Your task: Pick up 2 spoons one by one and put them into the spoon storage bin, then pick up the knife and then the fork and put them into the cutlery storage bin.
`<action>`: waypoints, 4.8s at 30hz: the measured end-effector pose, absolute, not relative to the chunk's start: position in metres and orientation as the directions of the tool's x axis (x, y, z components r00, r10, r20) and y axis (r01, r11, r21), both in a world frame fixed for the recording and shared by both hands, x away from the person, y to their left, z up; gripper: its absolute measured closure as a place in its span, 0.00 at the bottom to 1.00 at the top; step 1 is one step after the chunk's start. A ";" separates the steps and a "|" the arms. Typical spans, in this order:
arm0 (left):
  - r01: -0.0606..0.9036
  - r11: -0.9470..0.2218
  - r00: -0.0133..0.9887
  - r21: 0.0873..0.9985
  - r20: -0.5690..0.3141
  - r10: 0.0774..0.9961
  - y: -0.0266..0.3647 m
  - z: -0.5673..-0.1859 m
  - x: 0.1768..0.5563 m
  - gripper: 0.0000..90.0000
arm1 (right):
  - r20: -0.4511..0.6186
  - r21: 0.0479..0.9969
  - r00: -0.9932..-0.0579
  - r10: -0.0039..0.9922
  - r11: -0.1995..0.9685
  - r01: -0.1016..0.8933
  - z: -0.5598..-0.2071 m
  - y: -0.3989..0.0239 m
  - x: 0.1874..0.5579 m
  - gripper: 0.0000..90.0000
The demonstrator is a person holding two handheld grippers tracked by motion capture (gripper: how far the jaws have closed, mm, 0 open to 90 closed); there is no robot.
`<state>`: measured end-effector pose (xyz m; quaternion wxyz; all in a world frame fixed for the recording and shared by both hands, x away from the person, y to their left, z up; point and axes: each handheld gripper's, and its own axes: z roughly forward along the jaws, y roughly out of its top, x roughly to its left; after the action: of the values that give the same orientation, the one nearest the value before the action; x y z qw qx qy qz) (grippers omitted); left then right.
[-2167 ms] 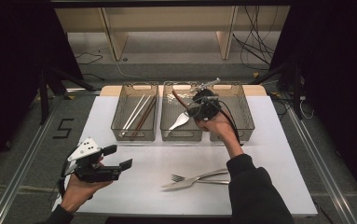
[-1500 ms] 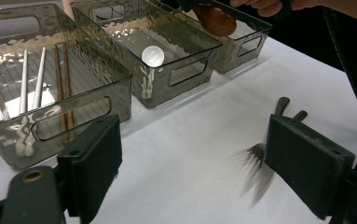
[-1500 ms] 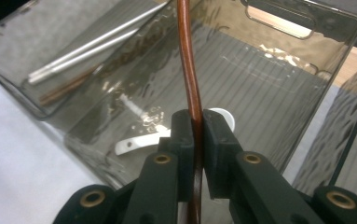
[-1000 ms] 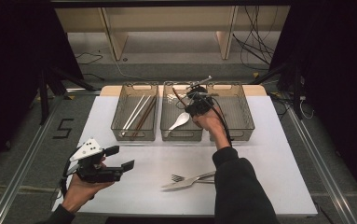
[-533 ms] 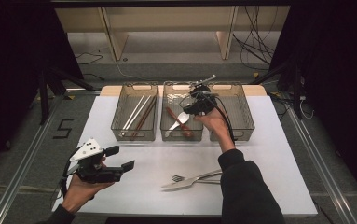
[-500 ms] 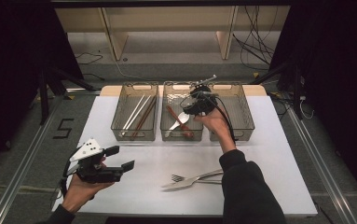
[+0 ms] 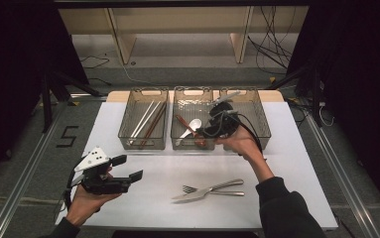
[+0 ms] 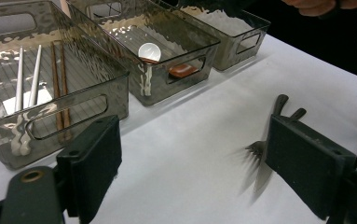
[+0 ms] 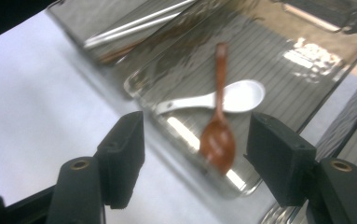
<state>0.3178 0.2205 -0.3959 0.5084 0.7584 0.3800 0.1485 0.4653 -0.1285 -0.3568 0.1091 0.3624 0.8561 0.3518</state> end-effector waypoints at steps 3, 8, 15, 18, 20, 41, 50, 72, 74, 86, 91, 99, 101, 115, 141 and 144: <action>0.426 -0.194 0.665 0.884 -0.161 0.729 0.220 -0.396 0.318 0.20 | 0.069 0.674 -0.730 0.680 0.507 0.537 -0.361 -0.132 0.455 0.41; 0.424 -0.194 0.666 0.885 -0.160 0.729 0.220 -0.396 0.318 0.20 | 0.082 0.674 -0.745 0.662 0.514 0.531 -0.369 -0.138 0.441 0.40; 0.421 -0.193 0.668 0.886 -0.159 0.727 0.221 -0.395 0.317 0.20 | 0.069 0.647 -0.766 0.639 0.555 0.522 -0.380 -0.142 0.426 0.39; 0.420 -0.197 0.669 0.886 -0.155 0.727 0.221 -0.395 0.317 0.20 | 0.066 0.633 -0.775 0.628 0.575 0.519 -0.385 -0.145 0.422 0.38; 0.419 -0.197 0.669 0.886 -0.154 0.727 0.222 -0.395 0.317 0.20 | 0.062 0.621 -0.771 0.634 0.580 0.527 -0.388 -0.148 0.418 0.38; 0.414 -0.197 0.669 0.889 -0.150 0.728 0.221 -0.394 0.316 0.20 | 0.034 0.592 -0.718 0.695 0.565 0.575 -0.419 -0.178 0.396 0.76; 0.416 -0.196 0.665 0.888 -0.150 0.732 0.221 -0.394 0.316 0.20 | 0.030 0.557 -0.725 0.689 0.590 0.584 -0.433 -0.184 0.392 0.94; 0.415 -0.194 0.667 0.889 -0.152 0.730 0.222 -0.394 0.315 0.20 | 0.009 0.444 -0.717 0.697 0.640 0.627 -0.455 -0.191 0.390 1.00; 0.413 -0.194 0.667 0.890 -0.151 0.730 0.222 -0.394 0.315 0.20 | 0.006 0.435 -0.720 0.694 0.646 0.627 -0.457 -0.190 0.390 1.00; 0.416 -0.197 0.664 0.888 -0.148 0.733 0.222 -0.395 0.315 0.20 | 0.030 0.394 -0.715 0.698 0.649 0.650 -0.461 -0.191 0.392 1.00; 0.412 -0.202 0.667 0.889 -0.143 0.731 0.221 -0.394 0.314 0.20 | 0.042 0.373 -0.719 0.693 0.657 0.655 -0.460 -0.191 0.391 1.00; 0.410 -0.197 0.667 0.890 -0.145 0.731 0.224 -0.394 0.313 0.20 | 0.060 0.343 -0.712 0.700 0.655 0.673 -0.459 -0.193 0.378 1.00; 0.410 -0.199 0.667 0.890 -0.143 0.732 0.223 -0.394 0.312 0.20 | 0.062 0.339 -0.718 0.693 0.662 0.668 -0.459 -0.193 0.374 1.00; 0.408 -0.204 0.668 0.890 -0.139 0.731 0.222 -0.395 0.313 0.20 | 0.057 0.333 -0.764 0.642 0.709 0.621 -0.452 -0.187 0.356 0.89; 0.413 -0.213 0.669 0.885 -0.136 0.731 0.221 -0.396 0.314 0.20 | -0.010 0.267 -0.897 0.441 0.866 0.423 -0.456 -0.147 0.360 0.60; 0.413 -0.213 0.668 0.885 -0.136 0.731 0.220 -0.396 0.314 0.20 | -0.016 0.255 -0.905 0.424 0.877 0.406 -0.456 -0.143 0.359 0.65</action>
<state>0.3136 0.2200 -0.3962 0.5027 0.7626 0.3752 0.1581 0.3588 -0.1428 -0.4560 0.0358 0.2144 0.9682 0.1240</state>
